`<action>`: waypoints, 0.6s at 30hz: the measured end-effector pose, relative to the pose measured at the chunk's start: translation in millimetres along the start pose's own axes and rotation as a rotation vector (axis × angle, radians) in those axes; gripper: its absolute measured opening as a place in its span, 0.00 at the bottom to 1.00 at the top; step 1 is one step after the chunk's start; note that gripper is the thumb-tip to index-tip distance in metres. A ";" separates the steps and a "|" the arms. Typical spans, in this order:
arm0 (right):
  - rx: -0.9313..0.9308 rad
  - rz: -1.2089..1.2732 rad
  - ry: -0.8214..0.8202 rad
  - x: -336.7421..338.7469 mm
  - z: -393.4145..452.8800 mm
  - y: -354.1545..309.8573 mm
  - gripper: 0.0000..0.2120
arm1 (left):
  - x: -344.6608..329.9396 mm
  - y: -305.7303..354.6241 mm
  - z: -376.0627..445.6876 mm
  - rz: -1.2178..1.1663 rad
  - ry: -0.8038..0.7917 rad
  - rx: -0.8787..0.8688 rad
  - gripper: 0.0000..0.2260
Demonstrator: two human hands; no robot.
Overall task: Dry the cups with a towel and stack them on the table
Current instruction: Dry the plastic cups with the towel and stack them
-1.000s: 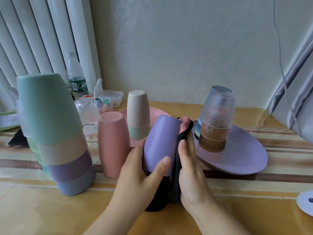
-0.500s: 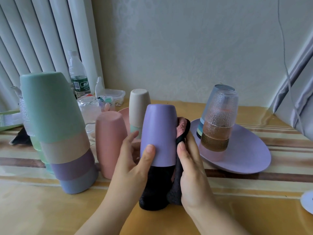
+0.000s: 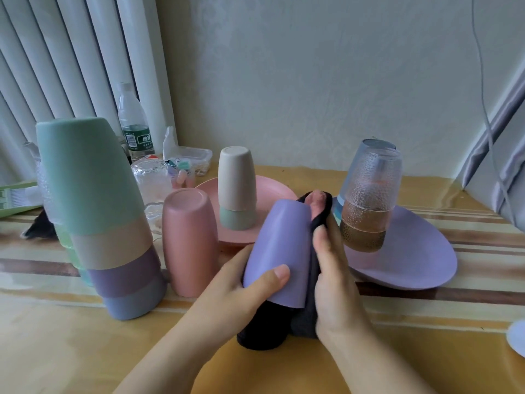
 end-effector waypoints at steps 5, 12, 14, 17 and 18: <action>-0.205 0.125 0.018 -1.7 0.5 -1.7 0.20 | -0.4 2.3 -2.7 -0.080 0.088 -0.057 0.26; -0.352 -0.073 0.065 9.1 6.6 -2.1 0.13 | 0.2 5.9 -4.0 0.157 0.215 -0.069 0.32; -0.331 -0.134 0.027 13.5 8.0 -4.0 0.14 | 1.2 9.3 -1.8 0.216 0.187 -0.032 0.34; -0.296 -0.124 -0.021 17.5 8.7 -5.0 0.13 | 3.8 20.1 0.6 0.287 0.197 -0.003 0.34; -0.282 -0.126 -0.022 18.2 8.6 -5.2 0.13 | 4.6 24.4 -0.1 0.318 0.215 -0.003 0.33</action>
Point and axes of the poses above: each hand's wrist, its own z-axis towards the middle knuckle, its own x-axis out of the back of the hand, y = z × x, the point moved 1 cm from there along z, towards the middle knuckle, and after that the axes turned 7 degrees about -y, right-handed, at the moved point
